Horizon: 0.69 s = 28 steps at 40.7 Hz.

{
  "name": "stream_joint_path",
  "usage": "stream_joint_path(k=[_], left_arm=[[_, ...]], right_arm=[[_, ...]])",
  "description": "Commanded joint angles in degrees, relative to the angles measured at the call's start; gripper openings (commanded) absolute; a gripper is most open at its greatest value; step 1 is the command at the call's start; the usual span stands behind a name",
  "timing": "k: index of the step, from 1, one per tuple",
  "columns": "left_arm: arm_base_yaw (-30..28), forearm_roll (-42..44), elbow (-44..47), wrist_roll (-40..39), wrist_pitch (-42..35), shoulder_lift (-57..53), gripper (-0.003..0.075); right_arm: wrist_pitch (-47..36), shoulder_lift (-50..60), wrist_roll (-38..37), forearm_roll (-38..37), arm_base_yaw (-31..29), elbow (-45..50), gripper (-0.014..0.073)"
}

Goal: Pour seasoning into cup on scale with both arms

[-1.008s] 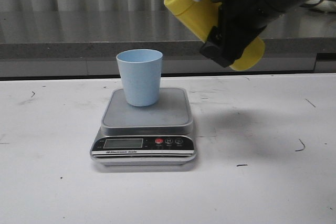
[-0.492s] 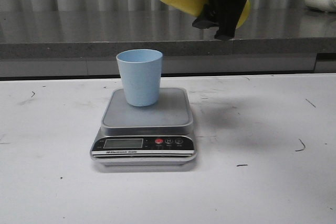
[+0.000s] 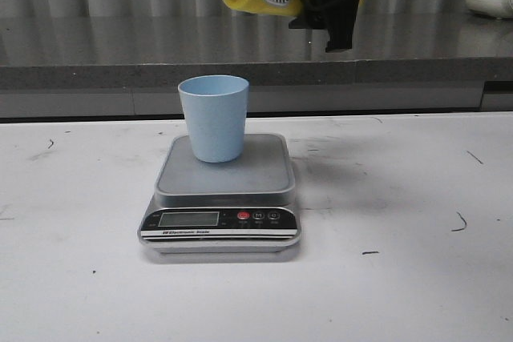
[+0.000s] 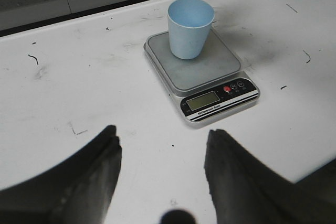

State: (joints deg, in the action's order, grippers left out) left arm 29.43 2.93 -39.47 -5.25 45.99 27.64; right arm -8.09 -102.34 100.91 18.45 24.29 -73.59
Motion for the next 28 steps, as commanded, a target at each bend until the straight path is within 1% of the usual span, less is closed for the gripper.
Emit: stream_joint_path(k=[1,5,10,14,16,19,28], left_arm=[[0.39,0.06,-1.53,-0.42,-4.42,0.28,0.0365],[0.39,0.06,-1.53,-0.42,-4.42,0.28,0.0365],[0.39,0.06,-1.53,-0.42,-4.42,0.28,0.0365],[0.39,0.06,-1.53,-0.42,-4.42,0.28,0.0365],[0.39,0.06,-1.53,-0.42,-4.42,0.28,0.0365],[0.39,0.06,-1.53,-0.42,-4.42,0.28,0.0365],[0.39,0.06,-1.53,-0.42,-4.42,0.28,0.0365]], right_arm=[[-8.41,2.83,7.61,4.57,-0.09,-2.64,0.0288],[-10.29,2.07,14.62,10.13,-0.09,-2.64,0.0288],[-15.03,0.78,26.48,19.68,-0.09,-2.64,0.0288],[-17.17,-0.02,36.32,23.81,-0.03,-2.64,0.0288],[-17.74,-0.33,38.92,24.62,-0.03,-2.64,0.0288],[-18.15,-0.55,40.76,24.87,0.31,-2.64,0.0288],[-18.06,-0.55,40.83,23.21,0.57,-2.64,0.0288]])
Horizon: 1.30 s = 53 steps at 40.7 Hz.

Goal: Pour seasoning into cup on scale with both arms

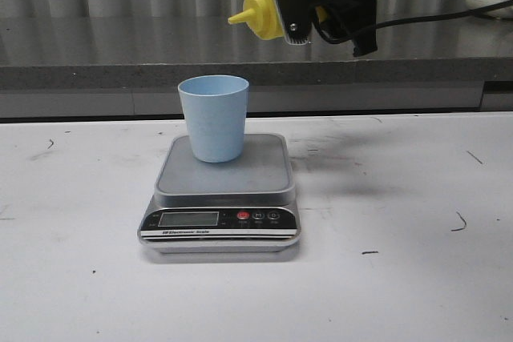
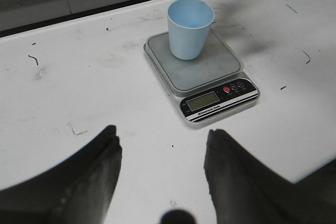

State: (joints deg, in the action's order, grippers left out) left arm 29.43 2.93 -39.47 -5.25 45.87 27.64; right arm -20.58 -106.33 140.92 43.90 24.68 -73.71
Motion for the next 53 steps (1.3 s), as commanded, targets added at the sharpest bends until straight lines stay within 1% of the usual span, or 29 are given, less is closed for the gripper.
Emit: stream_joint_path(k=[1,8,11,15,22,25,27,28,30,35,40,46,53], left_arm=[[0.39,0.06,-1.53,-0.42,-4.30,0.28,0.0365],[0.39,0.06,-1.53,-0.42,-4.30,0.28,0.0365],[0.39,0.06,-1.53,-0.42,-4.30,0.28,0.0365],[0.39,0.06,-1.53,-0.42,-4.30,0.28,0.0365],[0.39,0.06,-1.53,-0.42,-4.30,0.28,0.0365],[0.39,0.06,-1.53,-0.42,-4.30,0.28,0.0365],[0.39,0.06,-1.53,-0.42,-4.30,0.28,0.0365],[0.39,0.06,-1.53,-0.42,-4.30,0.28,0.0365],[0.39,0.06,-1.53,-0.42,-4.30,0.28,0.0365],[0.39,0.06,-1.53,-0.42,-4.30,0.28,0.0365],[0.39,0.06,-1.53,-0.42,-4.30,0.28,0.0365],[0.39,0.06,-1.53,-0.42,-4.30,0.28,0.0365],[0.39,0.06,-1.53,-0.42,-4.30,0.28,0.0365]], right_arm=[[-5.56,3.44,0.82,-2.25,0.17,-2.53,0.0288],[-5.56,3.44,0.82,-2.12,0.17,-2.53,0.0288],[-5.56,3.44,0.77,-0.98,0.17,-2.53,0.0288],[-5.56,3.44,0.73,1.74,0.17,-2.53,0.0288],[-5.56,3.44,0.59,9.45,0.17,-2.53,0.0288],[-5.56,3.44,-0.36,14.60,0.17,-2.53,0.0288],[-5.83,3.44,-1.75,20.13,0.17,-2.53,0.0288],[-5.98,3.51,-2.39,21.68,0.17,-2.53,0.0288],[-6.24,3.63,-3.72,27.94,0.17,-2.53,0.0288],[-6.83,4.46,-3.94,40.43,-0.40,-2.53,0.0288],[-3.87,6.50,-3.94,51.11,-2.20,-2.53,0.0288],[0.46,10.76,-3.88,64.43,-6.35,-2.33,0.0288],[3.54,16.52,-3.68,64.24,-9.48,2.99,0.0288]])
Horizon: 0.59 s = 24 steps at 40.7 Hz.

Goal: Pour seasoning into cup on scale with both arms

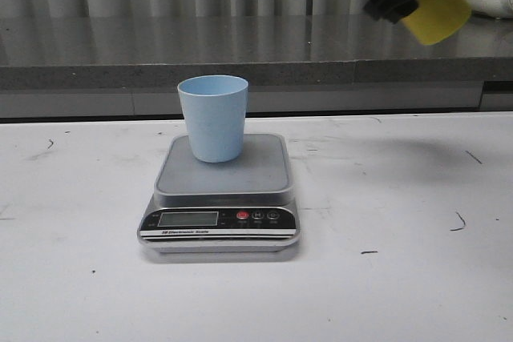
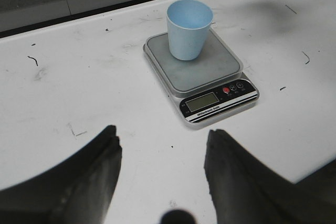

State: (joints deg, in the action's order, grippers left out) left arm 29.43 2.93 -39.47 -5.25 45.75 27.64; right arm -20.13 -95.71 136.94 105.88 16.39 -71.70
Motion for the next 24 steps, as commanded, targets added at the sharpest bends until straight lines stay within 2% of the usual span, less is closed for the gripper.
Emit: stream_joint_path(k=[1,11,24], left_arm=[[0.39,0.06,-1.53,-0.42,-4.18,0.28,0.0365],[0.39,0.06,-1.53,-0.42,-4.18,0.28,0.0365],[0.39,0.06,-1.53,-0.42,-4.18,0.28,0.0365]], right_arm=[[3.54,6.80,0.44,2.26,-1.55,1.98,0.0288],[11.28,10.77,0.65,2.26,-3.82,12.14,0.0287],[13.66,12.70,-0.22,2.26,-3.63,13.86,0.0287]])
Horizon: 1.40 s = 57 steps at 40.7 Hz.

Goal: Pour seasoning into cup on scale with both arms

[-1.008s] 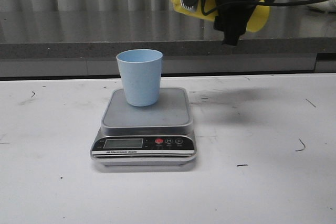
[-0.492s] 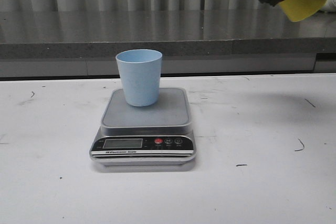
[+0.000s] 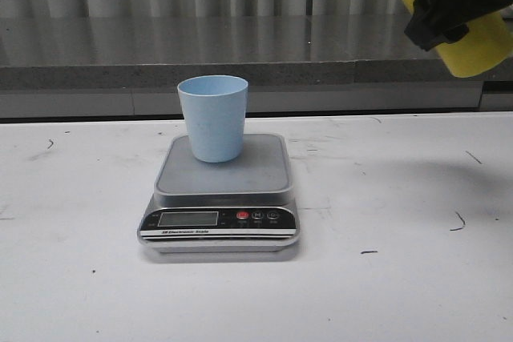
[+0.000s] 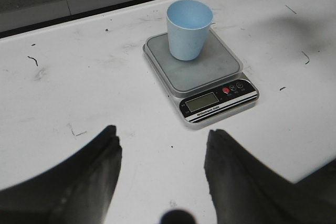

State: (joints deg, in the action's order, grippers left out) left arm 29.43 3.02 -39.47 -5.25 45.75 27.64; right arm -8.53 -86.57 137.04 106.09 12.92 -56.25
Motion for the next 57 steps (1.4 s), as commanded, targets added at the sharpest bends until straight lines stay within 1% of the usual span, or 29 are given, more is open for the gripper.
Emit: stream_joint_path(k=[1,5,9,17,21,30,42,46,57], left_arm=[[0.39,-0.03,-1.53,-0.42,-4.18,0.28,0.0365],[0.39,-0.03,-1.53,-0.42,-4.18,0.28,0.0365],[0.39,-0.03,-1.53,-0.42,-4.18,0.28,0.0365],[0.39,-0.03,-1.53,-0.42,-4.18,0.28,0.0365],[0.39,-0.03,-1.53,-0.42,-4.18,0.28,0.0365],[0.39,-0.03,-1.53,-0.42,-4.18,0.28,0.0365],[0.39,-0.03,-1.53,-0.42,-4.18,0.28,0.0365],[0.39,-0.03,-1.53,-0.42,-4.18,0.28,0.0365],[0.39,-0.03,-1.53,-0.42,-4.18,0.28,0.0365]], right_arm=[[2.25,3.89,-0.32,2.06,-0.16,-1.39,0.0287],[3.53,5.11,-0.37,2.06,-0.16,-0.03,0.0287],[7.47,5.87,-0.37,2.11,-0.42,2.10,0.0287],[17.51,5.81,0.21,2.28,-4.36,3.15,0.0287],[20.39,5.81,0.21,2.28,-6.55,3.15,0.0287],[22.85,5.81,-0.30,2.29,-10.18,3.21,0.0287],[23.57,5.68,-0.17,2.29,-9.38,5.25,0.0287],[23.87,5.68,-1.76,2.29,-9.38,5.32,0.0287],[24.55,5.68,-2.74,2.29,-9.38,5.32,0.0287]])
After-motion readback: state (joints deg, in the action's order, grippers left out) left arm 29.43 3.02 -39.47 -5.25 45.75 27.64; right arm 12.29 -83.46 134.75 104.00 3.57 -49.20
